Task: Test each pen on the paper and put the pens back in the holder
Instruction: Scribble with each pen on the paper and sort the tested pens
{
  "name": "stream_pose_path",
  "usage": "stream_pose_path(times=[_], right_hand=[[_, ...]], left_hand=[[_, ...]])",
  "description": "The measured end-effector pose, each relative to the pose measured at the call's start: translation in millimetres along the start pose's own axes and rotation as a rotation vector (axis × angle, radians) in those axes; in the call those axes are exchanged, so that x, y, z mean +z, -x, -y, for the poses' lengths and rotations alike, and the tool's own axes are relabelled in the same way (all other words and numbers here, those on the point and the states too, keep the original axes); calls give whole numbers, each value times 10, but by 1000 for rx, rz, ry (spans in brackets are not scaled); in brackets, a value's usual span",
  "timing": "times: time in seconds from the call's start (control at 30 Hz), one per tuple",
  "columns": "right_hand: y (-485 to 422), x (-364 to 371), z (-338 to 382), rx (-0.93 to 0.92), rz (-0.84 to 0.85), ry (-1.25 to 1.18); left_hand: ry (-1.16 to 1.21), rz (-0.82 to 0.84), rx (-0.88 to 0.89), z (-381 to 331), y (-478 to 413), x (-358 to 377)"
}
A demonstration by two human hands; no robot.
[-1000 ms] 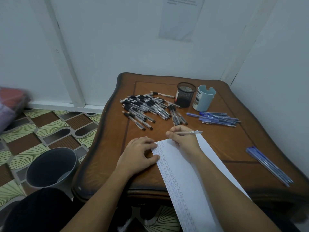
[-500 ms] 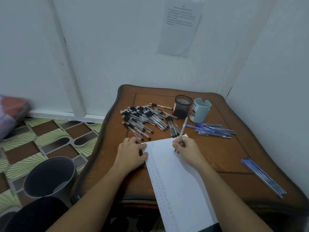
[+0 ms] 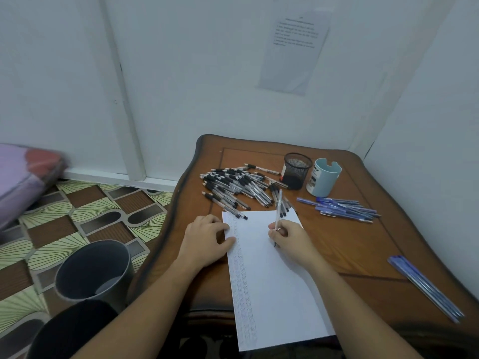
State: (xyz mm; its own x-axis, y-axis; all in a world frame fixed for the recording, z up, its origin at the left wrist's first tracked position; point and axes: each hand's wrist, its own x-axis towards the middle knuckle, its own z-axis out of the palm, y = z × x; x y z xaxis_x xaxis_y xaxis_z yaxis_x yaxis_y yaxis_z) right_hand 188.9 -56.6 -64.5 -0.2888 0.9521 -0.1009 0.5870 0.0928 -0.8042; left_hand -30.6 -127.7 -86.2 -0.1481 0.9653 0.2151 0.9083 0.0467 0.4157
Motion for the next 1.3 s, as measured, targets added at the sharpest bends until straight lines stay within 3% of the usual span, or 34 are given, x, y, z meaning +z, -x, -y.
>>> stream_pose_path(times=[0.2, 0.37, 0.6, 0.93, 1.13, 1.3], right_hand=[[-97, 170, 185, 8, 57, 42], [-160, 480, 512, -112, 143, 72], [-238, 1190, 1158, -277, 356, 138], [-119, 2424, 1930, -313, 592, 140], [-63, 2512, 1959, -349, 597, 241], [-130, 2182, 1806, -396, 514, 195]], left_hand=[[-2, 81, 0, 133, 88, -107], [-62, 74, -43, 453, 228, -293], [72, 112, -255, 1111, 564, -732], [136, -24, -587, 1900, 1220, -1172], [96, -53, -583, 1944, 1192, -1204], [114, -75, -457, 1670, 938, -1102]])
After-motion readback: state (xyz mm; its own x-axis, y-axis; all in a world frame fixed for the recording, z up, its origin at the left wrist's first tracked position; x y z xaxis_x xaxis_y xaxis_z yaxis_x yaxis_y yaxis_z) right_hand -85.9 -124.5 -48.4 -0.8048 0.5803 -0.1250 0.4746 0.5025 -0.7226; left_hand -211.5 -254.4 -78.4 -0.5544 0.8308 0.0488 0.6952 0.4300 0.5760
